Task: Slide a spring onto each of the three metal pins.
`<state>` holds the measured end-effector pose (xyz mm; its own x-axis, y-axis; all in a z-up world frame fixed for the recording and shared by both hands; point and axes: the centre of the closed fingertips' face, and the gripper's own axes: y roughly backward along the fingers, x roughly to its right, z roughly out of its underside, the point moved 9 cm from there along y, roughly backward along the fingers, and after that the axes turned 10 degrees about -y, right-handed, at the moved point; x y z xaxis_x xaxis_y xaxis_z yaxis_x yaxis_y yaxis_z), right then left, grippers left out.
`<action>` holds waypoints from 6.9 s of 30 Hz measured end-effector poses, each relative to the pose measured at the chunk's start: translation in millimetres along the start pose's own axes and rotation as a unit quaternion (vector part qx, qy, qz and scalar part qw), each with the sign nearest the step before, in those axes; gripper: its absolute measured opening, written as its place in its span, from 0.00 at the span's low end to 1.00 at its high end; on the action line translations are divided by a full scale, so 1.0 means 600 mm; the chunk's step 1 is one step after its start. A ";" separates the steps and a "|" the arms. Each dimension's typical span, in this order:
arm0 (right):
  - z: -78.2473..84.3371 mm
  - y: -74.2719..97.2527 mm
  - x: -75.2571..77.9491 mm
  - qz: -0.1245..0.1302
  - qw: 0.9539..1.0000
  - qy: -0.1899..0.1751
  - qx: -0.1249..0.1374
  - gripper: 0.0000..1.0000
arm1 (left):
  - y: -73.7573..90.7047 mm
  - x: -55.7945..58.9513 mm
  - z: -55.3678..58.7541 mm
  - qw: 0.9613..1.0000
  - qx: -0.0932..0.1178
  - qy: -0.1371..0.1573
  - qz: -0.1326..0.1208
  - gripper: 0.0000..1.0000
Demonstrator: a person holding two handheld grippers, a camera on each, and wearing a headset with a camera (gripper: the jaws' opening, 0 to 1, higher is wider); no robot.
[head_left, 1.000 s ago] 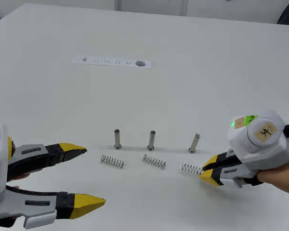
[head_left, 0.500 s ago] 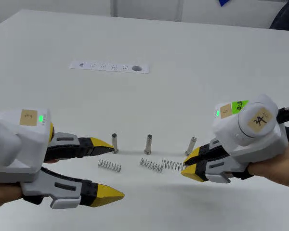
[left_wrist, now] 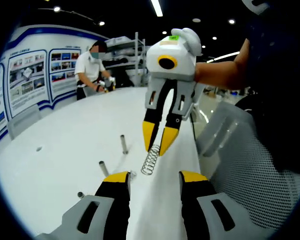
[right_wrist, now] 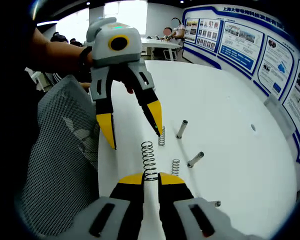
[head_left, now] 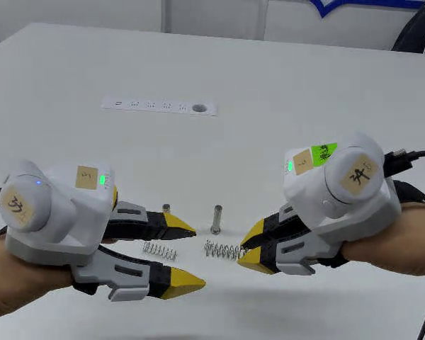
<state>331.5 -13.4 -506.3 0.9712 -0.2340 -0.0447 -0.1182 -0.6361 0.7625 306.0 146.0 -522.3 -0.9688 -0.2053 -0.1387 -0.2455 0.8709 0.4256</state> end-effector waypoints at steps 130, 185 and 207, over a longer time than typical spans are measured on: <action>0.052 0.074 0.143 0.181 0.971 -0.110 0.110 0.11 | 0.109 0.008 0.049 0.985 0.019 0.083 -0.152 0.51; 0.108 -0.009 0.159 0.166 0.973 -0.141 0.072 0.11 | 0.107 0.011 0.057 0.985 0.013 0.092 -0.149 0.51; 0.112 0.016 0.140 0.175 0.970 -0.145 0.086 0.19 | 0.104 0.007 0.054 0.985 0.015 0.088 -0.145 0.51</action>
<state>398.2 -88.8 -546.1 0.7694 -0.6387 -0.0002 -0.4874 -0.5873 0.6462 287.7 214.0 -525.5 -0.8492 -0.5198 -0.0932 -0.5151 0.7761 0.3639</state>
